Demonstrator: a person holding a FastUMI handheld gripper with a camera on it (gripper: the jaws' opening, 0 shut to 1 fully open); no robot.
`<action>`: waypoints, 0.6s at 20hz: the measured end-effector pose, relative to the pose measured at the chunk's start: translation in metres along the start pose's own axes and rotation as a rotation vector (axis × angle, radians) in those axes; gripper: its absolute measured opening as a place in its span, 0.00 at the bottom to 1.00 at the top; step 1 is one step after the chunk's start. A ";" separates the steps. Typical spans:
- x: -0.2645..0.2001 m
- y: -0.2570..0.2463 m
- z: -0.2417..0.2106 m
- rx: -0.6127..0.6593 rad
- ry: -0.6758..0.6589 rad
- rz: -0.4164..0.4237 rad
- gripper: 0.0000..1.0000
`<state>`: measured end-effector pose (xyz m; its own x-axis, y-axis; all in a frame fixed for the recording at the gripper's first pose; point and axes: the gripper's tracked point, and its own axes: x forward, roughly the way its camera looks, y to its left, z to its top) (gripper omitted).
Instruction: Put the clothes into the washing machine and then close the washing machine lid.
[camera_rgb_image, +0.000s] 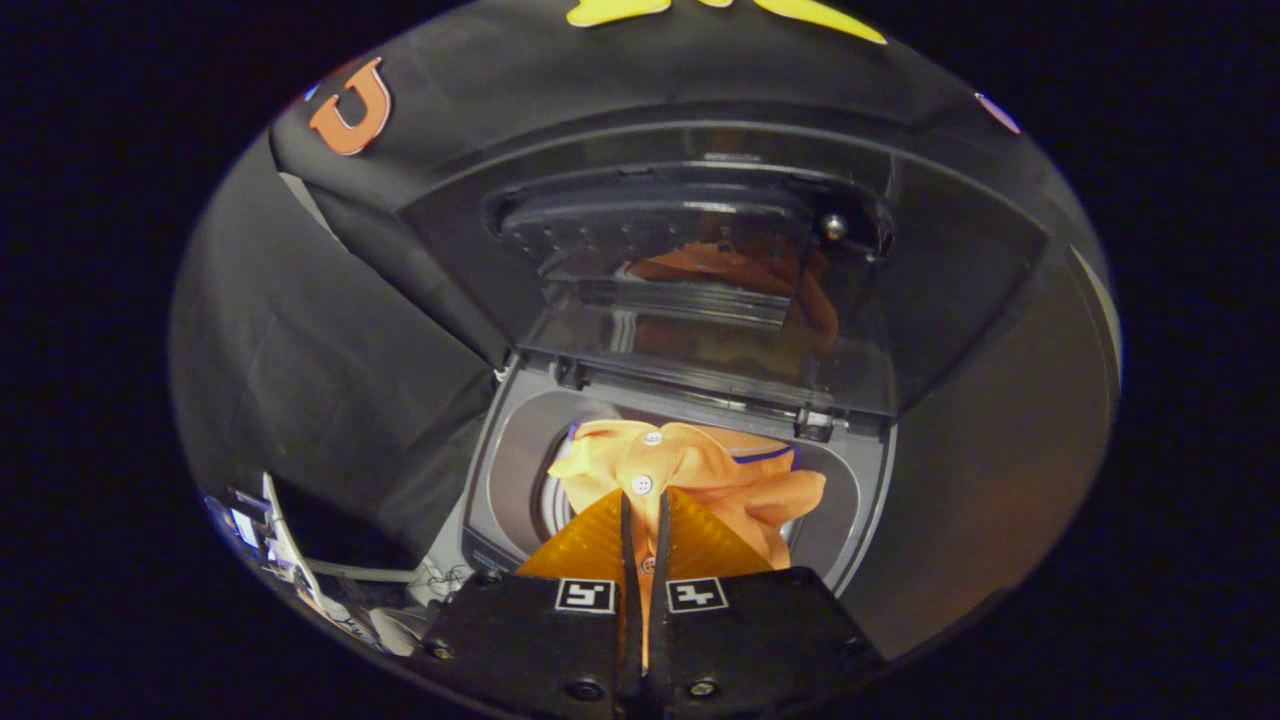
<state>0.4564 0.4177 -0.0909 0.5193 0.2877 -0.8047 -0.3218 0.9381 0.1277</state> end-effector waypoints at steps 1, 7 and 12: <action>0.003 -0.001 -0.002 0.008 0.010 -0.005 0.06; 0.008 0.000 -0.001 0.016 0.007 -0.027 0.06; 0.010 0.005 -0.005 0.027 0.013 -0.020 0.12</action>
<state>0.4557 0.4242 -0.1009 0.5151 0.2669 -0.8145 -0.2904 0.9484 0.1272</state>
